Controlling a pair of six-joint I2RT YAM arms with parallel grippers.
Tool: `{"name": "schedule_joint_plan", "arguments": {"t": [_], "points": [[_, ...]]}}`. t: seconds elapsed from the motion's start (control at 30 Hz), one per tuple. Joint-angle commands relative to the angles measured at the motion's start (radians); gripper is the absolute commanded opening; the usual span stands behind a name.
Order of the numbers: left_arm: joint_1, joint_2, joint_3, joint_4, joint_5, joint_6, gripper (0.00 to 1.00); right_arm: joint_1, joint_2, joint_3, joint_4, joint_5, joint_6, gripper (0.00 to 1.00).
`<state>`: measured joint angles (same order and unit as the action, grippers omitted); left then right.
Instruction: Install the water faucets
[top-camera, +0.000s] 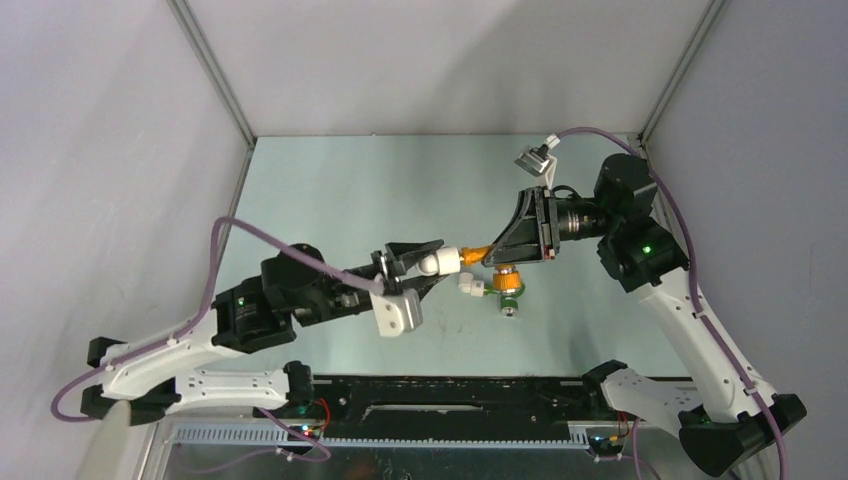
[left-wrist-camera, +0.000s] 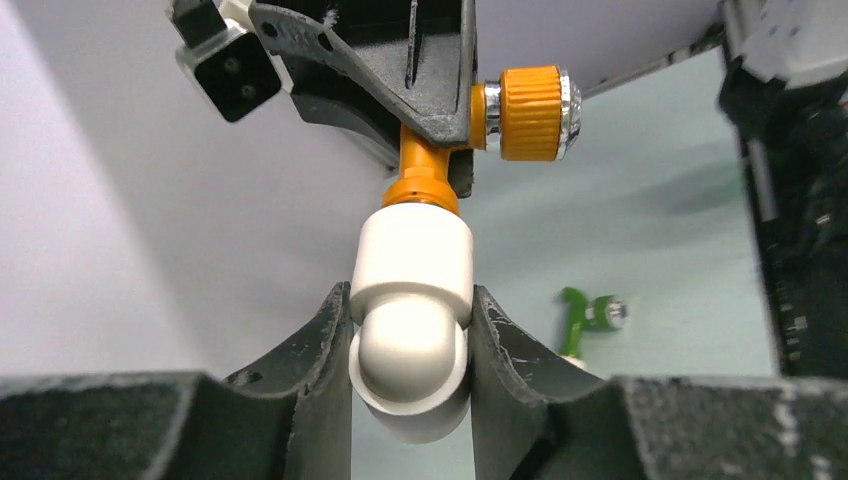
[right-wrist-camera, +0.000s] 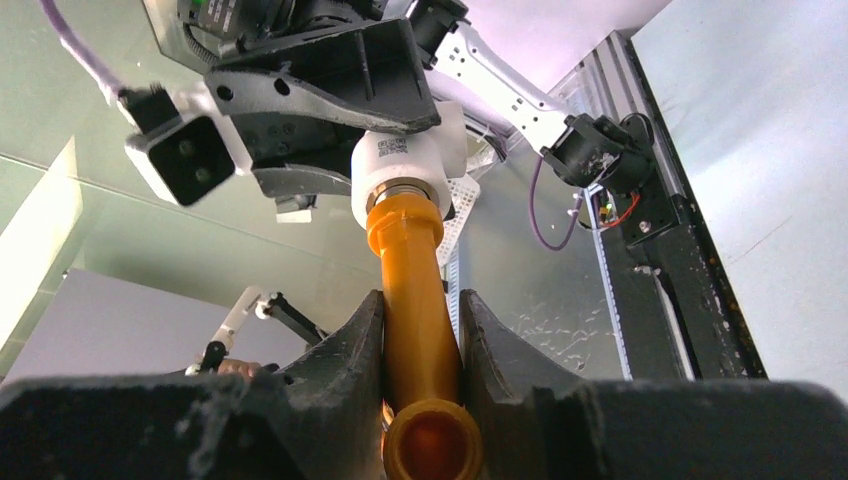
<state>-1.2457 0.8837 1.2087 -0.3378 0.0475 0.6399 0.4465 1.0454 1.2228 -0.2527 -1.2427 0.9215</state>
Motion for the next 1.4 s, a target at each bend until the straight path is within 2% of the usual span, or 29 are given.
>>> {"name": "schedule_joint_plan", "arguments": {"t": [0.0,0.3,0.4,0.6,0.8,0.9,1.0,1.17,1.27,1.3,1.37], "points": [[-0.091,0.018,0.031,0.027,-0.314,0.349,0.0,-0.002,-0.028,0.014,-0.009,-0.029,0.059,0.0],[-0.262,0.051,-0.054,0.142,-0.652,0.781,0.0,-0.002,-0.014,0.013,-0.055,-0.022,0.03,0.0],[-0.29,0.062,-0.057,0.136,-0.716,0.865,0.0,-0.003,-0.009,0.014,-0.052,-0.018,0.035,0.0],[-0.333,0.082,-0.016,0.064,-0.776,0.948,0.0,-0.009,-0.002,0.013,-0.058,-0.017,0.036,0.0],[-0.342,0.082,-0.007,0.04,-0.772,0.947,0.01,-0.008,0.0,0.014,-0.058,-0.011,0.04,0.0],[-0.342,0.073,-0.019,0.044,-0.77,0.933,0.17,-0.01,-0.003,0.014,-0.06,-0.009,0.039,0.0],[-0.342,0.063,-0.023,0.038,-0.765,0.903,0.48,-0.01,-0.005,0.013,-0.066,-0.006,0.037,0.0],[-0.342,0.028,-0.043,0.057,-0.763,0.818,0.8,-0.013,-0.004,0.014,-0.083,-0.004,0.02,0.0],[-0.347,0.003,-0.072,0.092,-0.76,0.759,0.91,-0.019,-0.006,0.014,-0.102,-0.003,0.004,0.0],[-0.348,-0.005,-0.077,0.092,-0.756,0.73,0.98,-0.023,-0.007,0.013,-0.112,-0.003,-0.003,0.0],[-0.35,-0.014,-0.078,0.07,-0.742,0.662,1.0,-0.033,-0.011,0.014,-0.136,0.0,-0.025,0.0]]}}
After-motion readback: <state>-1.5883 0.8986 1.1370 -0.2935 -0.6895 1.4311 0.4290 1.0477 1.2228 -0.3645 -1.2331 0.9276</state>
